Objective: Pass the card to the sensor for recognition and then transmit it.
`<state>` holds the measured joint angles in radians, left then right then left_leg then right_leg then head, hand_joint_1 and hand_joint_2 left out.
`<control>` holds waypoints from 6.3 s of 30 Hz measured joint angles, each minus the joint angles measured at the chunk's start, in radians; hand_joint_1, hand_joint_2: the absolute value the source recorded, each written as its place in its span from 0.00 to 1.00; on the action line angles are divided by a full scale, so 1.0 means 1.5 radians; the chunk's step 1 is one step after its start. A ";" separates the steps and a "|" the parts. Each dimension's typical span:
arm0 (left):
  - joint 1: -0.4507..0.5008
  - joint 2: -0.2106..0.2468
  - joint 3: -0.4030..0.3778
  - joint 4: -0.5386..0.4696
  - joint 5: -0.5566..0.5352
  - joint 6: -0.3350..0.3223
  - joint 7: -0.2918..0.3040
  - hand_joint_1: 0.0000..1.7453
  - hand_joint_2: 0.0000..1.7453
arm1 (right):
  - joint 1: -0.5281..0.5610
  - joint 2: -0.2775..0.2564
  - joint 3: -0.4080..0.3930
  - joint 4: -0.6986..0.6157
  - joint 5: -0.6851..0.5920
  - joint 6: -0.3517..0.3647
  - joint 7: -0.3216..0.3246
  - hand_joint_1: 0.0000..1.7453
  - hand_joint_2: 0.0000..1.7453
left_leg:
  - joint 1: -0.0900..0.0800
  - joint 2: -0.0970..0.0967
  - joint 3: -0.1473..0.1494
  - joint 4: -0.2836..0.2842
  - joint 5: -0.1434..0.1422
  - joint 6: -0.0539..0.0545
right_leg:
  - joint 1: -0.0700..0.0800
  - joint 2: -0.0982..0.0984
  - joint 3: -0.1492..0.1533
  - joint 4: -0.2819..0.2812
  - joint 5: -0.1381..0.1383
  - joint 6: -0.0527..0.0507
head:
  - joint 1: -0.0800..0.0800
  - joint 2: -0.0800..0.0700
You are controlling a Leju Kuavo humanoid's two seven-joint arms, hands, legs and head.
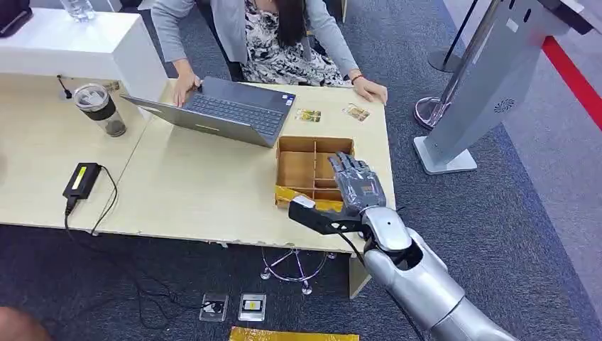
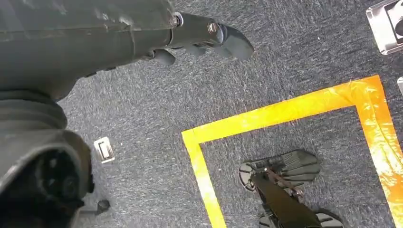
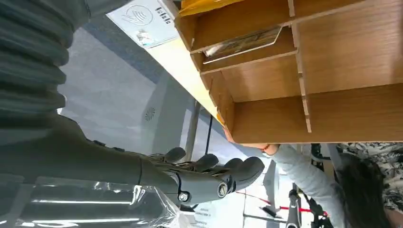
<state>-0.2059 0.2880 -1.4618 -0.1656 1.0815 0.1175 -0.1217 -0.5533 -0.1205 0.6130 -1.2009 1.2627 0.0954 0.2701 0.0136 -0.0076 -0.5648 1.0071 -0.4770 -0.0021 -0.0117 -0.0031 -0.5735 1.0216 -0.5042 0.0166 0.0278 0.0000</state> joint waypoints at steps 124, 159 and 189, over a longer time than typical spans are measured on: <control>0.000 0.007 -0.002 0.000 -0.006 -0.017 -0.002 0.00 0.00 | -0.059 0.061 0.037 0.251 0.018 -0.075 -0.050 1.00 1.00 | 0.000 0.000 0.001 0.000 0.000 0.000 | 0.000 0.000 0.000 0.000 0.000 0.000 | 0.000 0.000; 0.000 0.008 -0.002 0.000 -0.025 -0.008 -0.016 0.00 0.00 | -0.230 0.036 -0.024 0.257 -0.028 -0.213 -0.141 1.00 1.00 | 0.000 0.001 0.000 0.000 0.000 0.000 | 0.000 0.001 0.000 0.000 0.000 0.000 | 0.000 0.000; 0.000 0.002 -0.002 0.000 -0.016 -0.002 -0.013 0.00 0.00 | -0.243 0.089 -0.020 0.417 -0.045 -0.278 -0.158 1.00 1.00 | 0.000 0.001 0.000 0.000 0.000 0.000 | 0.000 0.001 0.000 0.000 0.000 0.000 | 0.000 0.000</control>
<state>-0.2061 0.2911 -1.4649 -0.1656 1.0582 0.1152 -0.1408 -0.9180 0.0126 0.5833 -0.5749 1.1959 -0.3216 0.0324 0.0136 -0.0064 -0.5647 1.0073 -0.4768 -0.0022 -0.0117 -0.0016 -0.5738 1.0217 -0.5036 0.0162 0.0279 0.0000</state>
